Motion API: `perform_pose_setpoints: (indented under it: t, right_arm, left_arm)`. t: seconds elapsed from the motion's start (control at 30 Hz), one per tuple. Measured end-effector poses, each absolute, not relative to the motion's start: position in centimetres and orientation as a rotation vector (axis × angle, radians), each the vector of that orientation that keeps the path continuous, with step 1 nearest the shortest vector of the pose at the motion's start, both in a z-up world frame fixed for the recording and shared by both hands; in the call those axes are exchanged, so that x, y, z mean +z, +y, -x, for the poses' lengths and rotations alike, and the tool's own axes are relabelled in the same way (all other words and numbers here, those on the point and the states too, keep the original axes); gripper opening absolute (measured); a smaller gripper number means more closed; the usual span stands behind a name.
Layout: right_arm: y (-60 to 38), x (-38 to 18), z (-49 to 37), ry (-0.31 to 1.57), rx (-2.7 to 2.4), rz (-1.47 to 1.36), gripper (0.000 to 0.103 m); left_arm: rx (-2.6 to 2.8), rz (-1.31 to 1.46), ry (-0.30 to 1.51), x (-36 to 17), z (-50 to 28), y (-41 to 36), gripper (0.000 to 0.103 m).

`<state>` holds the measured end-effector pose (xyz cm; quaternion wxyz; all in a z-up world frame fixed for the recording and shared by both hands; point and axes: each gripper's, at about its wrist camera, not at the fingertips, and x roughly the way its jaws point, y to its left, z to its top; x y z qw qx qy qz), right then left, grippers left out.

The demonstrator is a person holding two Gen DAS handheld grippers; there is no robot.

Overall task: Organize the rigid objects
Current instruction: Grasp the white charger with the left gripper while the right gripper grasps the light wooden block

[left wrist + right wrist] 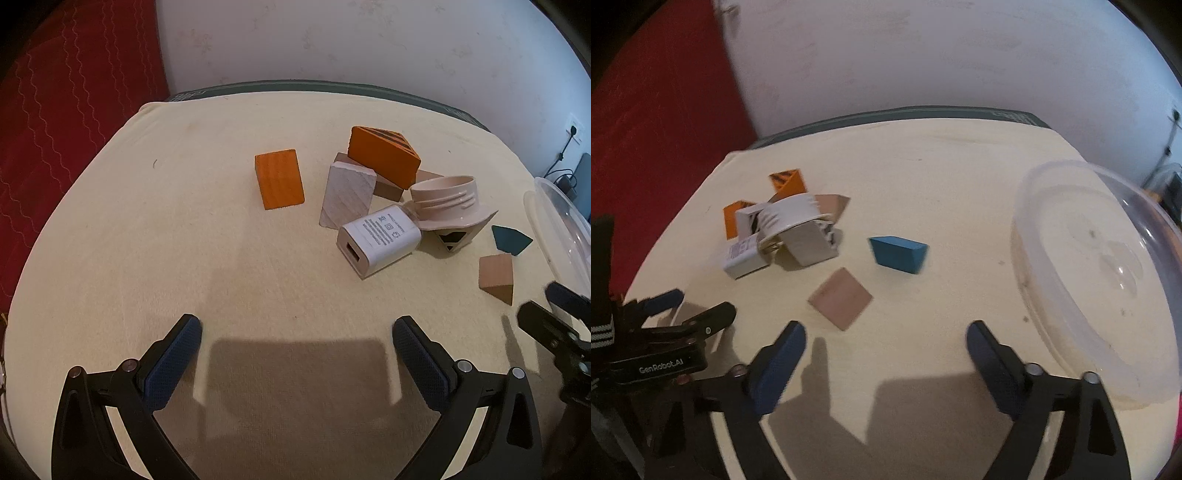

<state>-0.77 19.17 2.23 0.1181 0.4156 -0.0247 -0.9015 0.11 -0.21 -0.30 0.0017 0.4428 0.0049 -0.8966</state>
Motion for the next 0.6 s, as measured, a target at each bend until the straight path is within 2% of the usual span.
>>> perform_pose_setpoints:
  t: [0.27, 0.3, 0.43, 0.6]
  right_arm:
    - [17.4, 2.4, 2.2, 0.042, -2.566, -1.171, 0.072]
    - [17.2, 2.3, 2.5, 0.053, -2.555, -1.175, 0.067]
    - [16.6, 2.2, 2.9, 0.104, -2.532, -1.168, 0.055]
    - [16.5, 2.2, 2.7, 0.128, -2.522, -1.148, 0.046]
  left_arm:
    - [-2.810, -1.389, 0.014, -0.3, -0.1, -0.2, 0.103]
    - [-2.810, -1.390, 0.014, -0.3, -0.1, -0.1, 0.103]
    - [-2.810, -1.390, 0.014, -0.3, -0.1, -0.2, 0.103]
    - [-2.809, -1.393, 0.012, -0.3, 0.0, -0.2, 0.103]
